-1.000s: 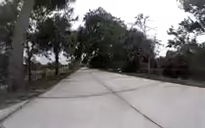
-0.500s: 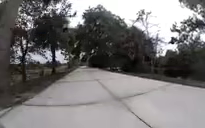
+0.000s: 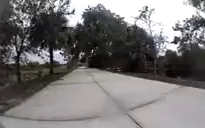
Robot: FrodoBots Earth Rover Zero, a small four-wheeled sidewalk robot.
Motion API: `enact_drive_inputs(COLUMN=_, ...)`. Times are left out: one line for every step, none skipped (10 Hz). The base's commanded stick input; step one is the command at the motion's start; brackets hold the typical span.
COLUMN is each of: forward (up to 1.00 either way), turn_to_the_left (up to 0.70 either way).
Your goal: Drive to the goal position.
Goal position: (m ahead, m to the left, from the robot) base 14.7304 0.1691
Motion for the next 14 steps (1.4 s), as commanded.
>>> enact_drive_inputs(forward=0.7, turn_to_the_left=0.0)
enact_drive_inputs(forward=0.7, turn_to_the_left=0.0)
enact_drive_inputs(forward=0.7, turn_to_the_left=0.0)
enact_drive_inputs(forward=0.7, turn_to_the_left=0.0)
enact_drive_inputs(forward=0.7, turn_to_the_left=0.0)
enact_drive_inputs(forward=0.7, turn_to_the_left=0.0)
enact_drive_inputs(forward=0.7, turn_to_the_left=0.0)
enact_drive_inputs(forward=0.8, turn_to_the_left=0.0)
enact_drive_inputs(forward=0.85, turn_to_the_left=0.0)
enact_drive_inputs(forward=0.85, turn_to_the_left=0.0)
enact_drive_inputs(forward=0.85, turn_to_the_left=0.0)
enact_drive_inputs(forward=0.85, turn_to_the_left=0.0)
enact_drive_inputs(forward=0.85, turn_to_the_left=0.0)
enact_drive_inputs(forward=0.85, turn_to_the_left=0.0)
